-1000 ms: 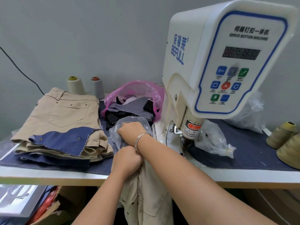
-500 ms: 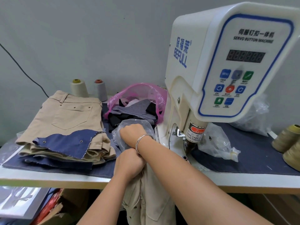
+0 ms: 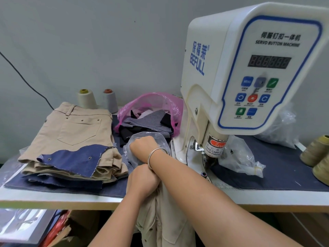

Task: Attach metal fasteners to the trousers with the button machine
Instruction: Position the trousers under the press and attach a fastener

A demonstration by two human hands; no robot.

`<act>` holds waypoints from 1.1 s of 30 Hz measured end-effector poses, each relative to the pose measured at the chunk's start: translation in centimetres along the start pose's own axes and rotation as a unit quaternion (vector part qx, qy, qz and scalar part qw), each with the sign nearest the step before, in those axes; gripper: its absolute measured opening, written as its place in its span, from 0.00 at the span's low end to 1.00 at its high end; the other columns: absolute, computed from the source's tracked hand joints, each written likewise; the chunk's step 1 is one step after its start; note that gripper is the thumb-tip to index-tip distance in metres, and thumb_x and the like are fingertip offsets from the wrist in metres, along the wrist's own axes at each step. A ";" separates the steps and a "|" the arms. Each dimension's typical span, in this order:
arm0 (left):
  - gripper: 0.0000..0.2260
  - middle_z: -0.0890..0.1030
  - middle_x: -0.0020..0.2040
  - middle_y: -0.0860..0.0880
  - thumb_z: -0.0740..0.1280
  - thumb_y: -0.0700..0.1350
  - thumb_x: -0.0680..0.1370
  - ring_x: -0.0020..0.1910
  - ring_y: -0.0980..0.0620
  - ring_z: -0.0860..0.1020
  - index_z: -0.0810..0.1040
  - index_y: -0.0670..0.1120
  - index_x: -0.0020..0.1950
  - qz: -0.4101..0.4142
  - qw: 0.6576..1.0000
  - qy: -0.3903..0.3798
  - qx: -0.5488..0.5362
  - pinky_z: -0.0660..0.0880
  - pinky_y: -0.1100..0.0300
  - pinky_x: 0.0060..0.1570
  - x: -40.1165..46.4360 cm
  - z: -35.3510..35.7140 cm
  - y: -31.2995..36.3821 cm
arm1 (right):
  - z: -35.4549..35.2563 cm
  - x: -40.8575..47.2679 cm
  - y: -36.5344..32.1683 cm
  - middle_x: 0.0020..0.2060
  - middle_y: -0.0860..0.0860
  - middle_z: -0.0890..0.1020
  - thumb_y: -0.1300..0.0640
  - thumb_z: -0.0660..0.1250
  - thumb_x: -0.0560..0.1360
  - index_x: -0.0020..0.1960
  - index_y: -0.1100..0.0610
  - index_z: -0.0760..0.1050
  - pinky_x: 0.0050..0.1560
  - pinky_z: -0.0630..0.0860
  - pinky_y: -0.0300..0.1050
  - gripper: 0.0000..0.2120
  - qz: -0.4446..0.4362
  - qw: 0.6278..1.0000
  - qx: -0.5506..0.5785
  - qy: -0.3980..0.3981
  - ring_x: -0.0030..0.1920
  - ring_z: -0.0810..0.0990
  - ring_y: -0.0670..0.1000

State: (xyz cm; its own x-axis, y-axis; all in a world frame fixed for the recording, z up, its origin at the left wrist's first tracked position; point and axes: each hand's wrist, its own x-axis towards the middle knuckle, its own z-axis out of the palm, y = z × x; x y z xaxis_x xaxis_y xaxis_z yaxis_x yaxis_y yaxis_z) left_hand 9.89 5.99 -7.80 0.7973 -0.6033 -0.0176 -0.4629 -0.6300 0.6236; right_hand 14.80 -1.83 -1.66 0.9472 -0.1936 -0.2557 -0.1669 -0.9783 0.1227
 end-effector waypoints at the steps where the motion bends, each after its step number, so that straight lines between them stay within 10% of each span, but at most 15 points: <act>1: 0.09 0.82 0.45 0.45 0.53 0.55 0.65 0.39 0.44 0.73 0.68 0.52 0.31 0.002 1.000 0.003 0.002 0.64 0.56 0.37 0.0 0.1 0.0 | 0.2 0.1 0.0 0.44 0.46 0.83 0.60 0.70 0.63 0.46 0.51 0.81 0.41 0.78 0.49 0.12 0.002 1.000 0.007 0.013 0.46 0.82 0.51; 5: 0.09 0.82 0.45 0.45 0.54 0.56 0.65 0.40 0.43 0.74 0.68 0.53 0.31 0.000 1.000 0.008 -0.009 0.64 0.56 0.37 0.1 0.2 -0.1 | 1.4 0.5 0.8 0.55 0.51 0.81 0.60 0.64 0.74 0.57 0.57 0.79 0.53 0.73 0.48 0.13 -0.010 0.996 0.030 0.086 0.57 0.79 0.55; 17: 0.09 0.81 0.40 0.48 0.55 0.54 0.64 0.36 0.46 0.72 0.69 0.52 0.30 0.006 1.000 0.010 -0.007 0.62 0.57 0.31 0.1 0.2 -0.2 | 2.6 0.2 1.1 0.54 0.54 0.80 0.61 0.65 0.73 0.61 0.60 0.73 0.44 0.74 0.48 0.16 -0.019 0.985 0.005 0.174 0.54 0.80 0.56; 23: 0.10 0.80 0.38 0.48 0.54 0.54 0.63 0.36 0.44 0.72 0.68 0.50 0.28 0.011 1.000 0.013 -0.004 0.61 0.56 0.31 0.3 0.3 -0.1 | 1.2 -1.0 0.7 0.31 0.48 0.71 0.69 0.56 0.66 0.32 0.54 0.65 0.38 0.70 0.44 0.11 0.006 0.991 0.054 0.119 0.40 0.73 0.52; 27: 0.11 0.77 0.34 0.50 0.55 0.55 0.63 0.37 0.45 0.73 0.68 0.50 0.29 0.023 1.000 0.008 -0.004 0.61 0.57 0.30 0.3 0.4 -0.3 | 1.3 -1.2 0.8 0.40 0.54 0.69 0.69 0.50 0.71 0.32 0.53 0.50 0.38 0.66 0.45 0.16 0.006 0.982 0.062 0.176 0.39 0.66 0.56; 33: 0.14 0.74 0.30 0.48 0.57 0.58 0.62 0.35 0.45 0.71 0.66 0.49 0.26 0.042 0.999 0.004 -0.019 0.59 0.58 0.27 0.4 0.2 -0.3 | 2.4 -1.6 1.9 0.51 0.58 0.79 0.63 0.59 0.77 0.56 0.59 0.73 0.39 0.68 0.45 0.09 0.024 0.971 0.105 0.215 0.50 0.78 0.58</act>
State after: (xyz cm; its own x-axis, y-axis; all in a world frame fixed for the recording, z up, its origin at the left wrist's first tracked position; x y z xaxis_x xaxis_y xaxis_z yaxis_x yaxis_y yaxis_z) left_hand 10.26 5.85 -8.18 0.7593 -0.6493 0.0428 -0.5136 -0.5576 0.6522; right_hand 12.31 -3.53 -3.35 0.9563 -0.2349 0.1740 -0.2230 -0.9711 -0.0853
